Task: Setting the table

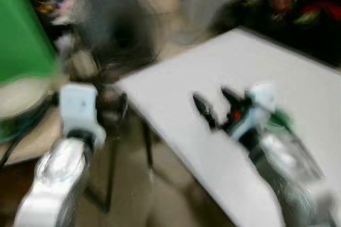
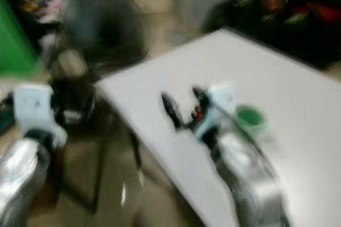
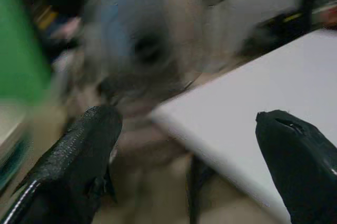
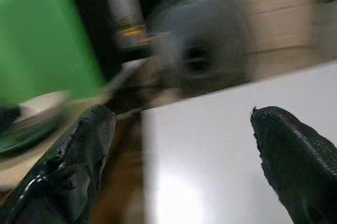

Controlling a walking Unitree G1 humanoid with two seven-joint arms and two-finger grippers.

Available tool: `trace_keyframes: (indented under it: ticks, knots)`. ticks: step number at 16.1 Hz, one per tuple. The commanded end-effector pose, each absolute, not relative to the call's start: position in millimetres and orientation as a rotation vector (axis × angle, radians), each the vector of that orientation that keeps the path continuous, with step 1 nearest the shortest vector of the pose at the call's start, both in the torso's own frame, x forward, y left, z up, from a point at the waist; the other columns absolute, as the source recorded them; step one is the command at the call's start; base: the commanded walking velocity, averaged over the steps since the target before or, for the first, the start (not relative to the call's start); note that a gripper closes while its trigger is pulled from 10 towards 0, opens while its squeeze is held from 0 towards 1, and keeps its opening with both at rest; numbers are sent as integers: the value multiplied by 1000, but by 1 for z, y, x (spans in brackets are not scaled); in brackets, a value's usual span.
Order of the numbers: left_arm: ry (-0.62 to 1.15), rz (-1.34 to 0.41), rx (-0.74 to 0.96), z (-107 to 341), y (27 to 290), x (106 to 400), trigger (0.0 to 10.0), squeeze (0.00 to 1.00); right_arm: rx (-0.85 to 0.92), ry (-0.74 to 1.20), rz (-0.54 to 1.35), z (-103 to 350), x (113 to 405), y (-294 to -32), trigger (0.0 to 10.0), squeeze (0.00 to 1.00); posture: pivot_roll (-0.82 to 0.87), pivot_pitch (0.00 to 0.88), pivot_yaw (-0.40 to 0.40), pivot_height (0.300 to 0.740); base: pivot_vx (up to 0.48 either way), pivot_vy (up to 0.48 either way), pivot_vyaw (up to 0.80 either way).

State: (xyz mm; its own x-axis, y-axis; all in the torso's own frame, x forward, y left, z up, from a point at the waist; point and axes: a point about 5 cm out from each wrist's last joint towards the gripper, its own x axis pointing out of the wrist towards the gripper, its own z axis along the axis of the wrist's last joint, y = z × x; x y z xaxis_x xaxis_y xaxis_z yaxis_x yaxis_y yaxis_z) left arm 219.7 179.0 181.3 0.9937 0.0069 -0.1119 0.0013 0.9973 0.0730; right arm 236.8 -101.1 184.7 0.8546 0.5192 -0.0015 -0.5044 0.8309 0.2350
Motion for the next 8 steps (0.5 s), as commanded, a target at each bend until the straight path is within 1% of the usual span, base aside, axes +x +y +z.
trace_keyframes:
  ticks: [1,4,5,6,8]
  knots:
    - [106,-13,105,186,176,221,10000,0,225,58,506,185,237,-110,10000,1000,-49,0,16,740,0,480,800]
    - [85,-8,151,188,178,222,10000,0,253,69,491,182,236,-108,10000,1000,-47,0,19,740,0,432,800]
    - [77,-15,180,190,178,223,10000,0,260,72,484,180,236,-107,10000,1000,-47,0,20,740,0,-274,800]
    - [81,-20,162,190,178,224,10000,0,262,73,480,180,237,-107,10000,1000,-47,0,23,740,0,0,800]
    - [96,-27,118,189,177,224,10000,0,264,72,477,179,237,-107,10000,1000,-45,0,24,740,0,480,800]
